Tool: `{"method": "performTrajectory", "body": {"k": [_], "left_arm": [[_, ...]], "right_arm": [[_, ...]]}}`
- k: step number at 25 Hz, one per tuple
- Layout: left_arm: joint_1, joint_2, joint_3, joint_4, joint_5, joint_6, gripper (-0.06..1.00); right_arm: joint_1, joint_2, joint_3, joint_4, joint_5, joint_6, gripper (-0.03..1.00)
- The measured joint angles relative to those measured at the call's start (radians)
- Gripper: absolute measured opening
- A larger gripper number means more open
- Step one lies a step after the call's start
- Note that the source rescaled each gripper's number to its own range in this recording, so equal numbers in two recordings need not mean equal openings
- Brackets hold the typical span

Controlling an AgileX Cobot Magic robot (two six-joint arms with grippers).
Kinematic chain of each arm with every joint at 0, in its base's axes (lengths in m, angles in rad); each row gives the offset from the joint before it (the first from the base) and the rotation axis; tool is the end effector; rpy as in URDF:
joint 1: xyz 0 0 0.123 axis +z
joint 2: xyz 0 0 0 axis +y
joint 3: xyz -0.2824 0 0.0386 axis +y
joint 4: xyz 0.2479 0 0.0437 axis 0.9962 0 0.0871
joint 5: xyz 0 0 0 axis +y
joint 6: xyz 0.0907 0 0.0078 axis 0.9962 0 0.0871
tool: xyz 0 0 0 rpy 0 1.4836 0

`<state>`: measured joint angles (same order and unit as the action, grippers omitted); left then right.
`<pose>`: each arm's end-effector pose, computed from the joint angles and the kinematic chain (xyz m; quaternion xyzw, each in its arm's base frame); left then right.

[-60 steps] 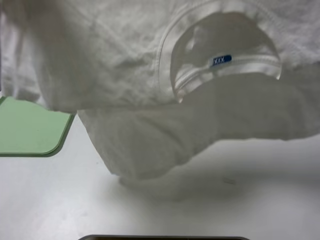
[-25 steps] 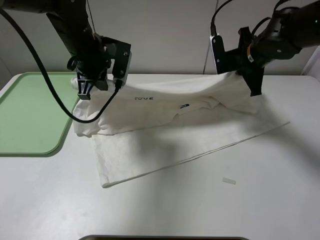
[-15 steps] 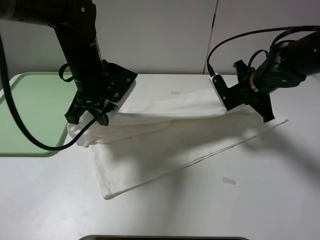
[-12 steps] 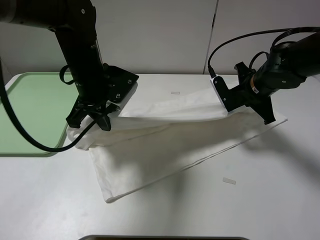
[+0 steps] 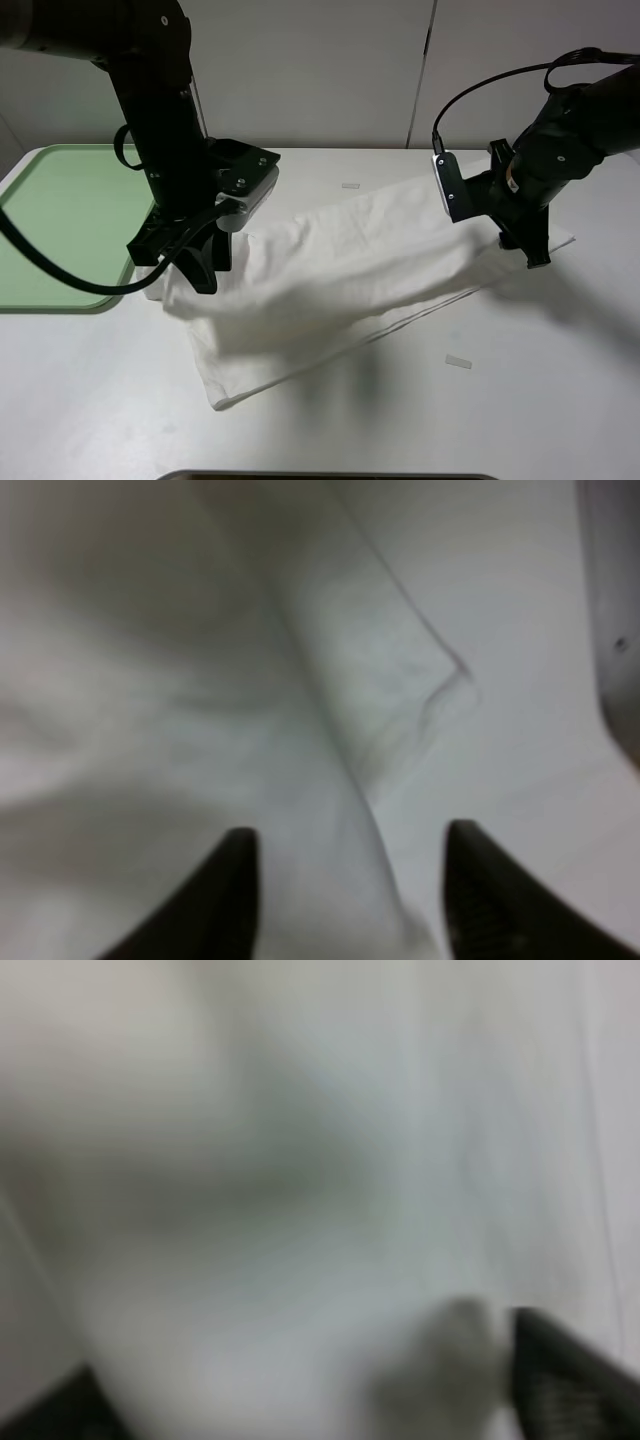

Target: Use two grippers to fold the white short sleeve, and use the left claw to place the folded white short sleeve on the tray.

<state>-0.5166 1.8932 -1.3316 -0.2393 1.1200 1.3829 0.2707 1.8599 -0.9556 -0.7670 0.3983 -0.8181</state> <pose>0.3017 -0.1937 0.1947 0.7764 0.6210 -0.1019 0.0342 0.3380 0.0683 0.1362 -0.7412 0.6183 -0.2405 0.1027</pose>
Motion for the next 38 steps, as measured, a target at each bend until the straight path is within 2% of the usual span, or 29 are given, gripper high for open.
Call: {"method": "performTrajectory", "body": {"k": [2, 3, 4, 5, 6, 10, 12, 15, 17, 21, 24, 29, 32, 35, 38], "left_arm": [[0.0, 0.0, 0.0, -0.024, 0.024, -0.017, 0.34], [0.0, 0.0, 0.0, -0.029, 0.027, -0.03, 0.39], [0.0, 0.0, 0.0, -0.032, 0.029, -0.035, 0.42], [0.0, 0.0, 0.0, -0.021, 0.037, -0.222, 0.56], [0.0, 0.0, 0.0, 0.007, 0.035, -0.317, 0.65], [0.0, 0.0, 0.0, 0.1, 0.027, -0.503, 0.7], [0.0, 0.0, 0.0, 0.119, 0.024, -0.528, 0.7], [0.0, -0.005, -0.031, 0.182, -0.017, -0.62, 0.71], [0.0, -0.022, -0.053, 0.188, -0.041, -0.643, 0.71], [0.0, -0.076, -0.089, 0.19, -0.081, -0.675, 0.71], [0.0, -0.095, -0.105, 0.19, -0.088, -0.68, 0.71], [0.0, -0.175, -0.167, 0.19, -0.099, -0.702, 0.71], [0.0, -0.252, -0.2, 0.19, -0.099, -0.781, 0.71], [0.0, -0.437, -0.209, 0.19, -0.057, -0.833, 0.71], [0.0, -0.548, -0.209, 0.19, -0.042, -0.881, 0.71]], "right_arm": [[0.0, 0.0, 0.0, 0.038, 0.046, 0.0, 0.75], [0.0, 0.0, 0.0, 0.052, 0.076, 0.0, 0.85], [0.0, 0.0, 0.0, 0.055, 0.099, 0.0, 0.9], [0.0, -0.001, 0.0, 0.055, 0.122, 0.0, 0.94], [0.0, -0.002, 0.0, 0.052, 0.142, 0.0, 0.96], [0.0, -0.024, 0.0, 0.048, 0.177, 0.01, 0.99], [0.0, -0.089, 0.0, 0.013, 0.177, 0.072, 1.0], [0.0, -0.117, 0.0, -0.002, 0.164, 0.102, 1.0], [0.0, -0.145, 0.0, -0.007, 0.152, 0.12, 1.0], [0.0, -0.273, 0.0, -0.017, 0.054, 0.237, 1.0], [0.0, -0.335, 0.001, -0.012, 0.019, 0.28, 1.0], [0.0, -0.422, 0.001, 0.068, -0.063, 0.426, 1.0], [0.0, -0.462, 0.001, 0.121, -0.129, 0.553, 1.0], [0.0, -0.533, 0.001, 0.157, -0.176, 0.646, 1.0], [0.0, -0.594, 0.001, 0.198, -0.197, 0.686, 1.0]]}}
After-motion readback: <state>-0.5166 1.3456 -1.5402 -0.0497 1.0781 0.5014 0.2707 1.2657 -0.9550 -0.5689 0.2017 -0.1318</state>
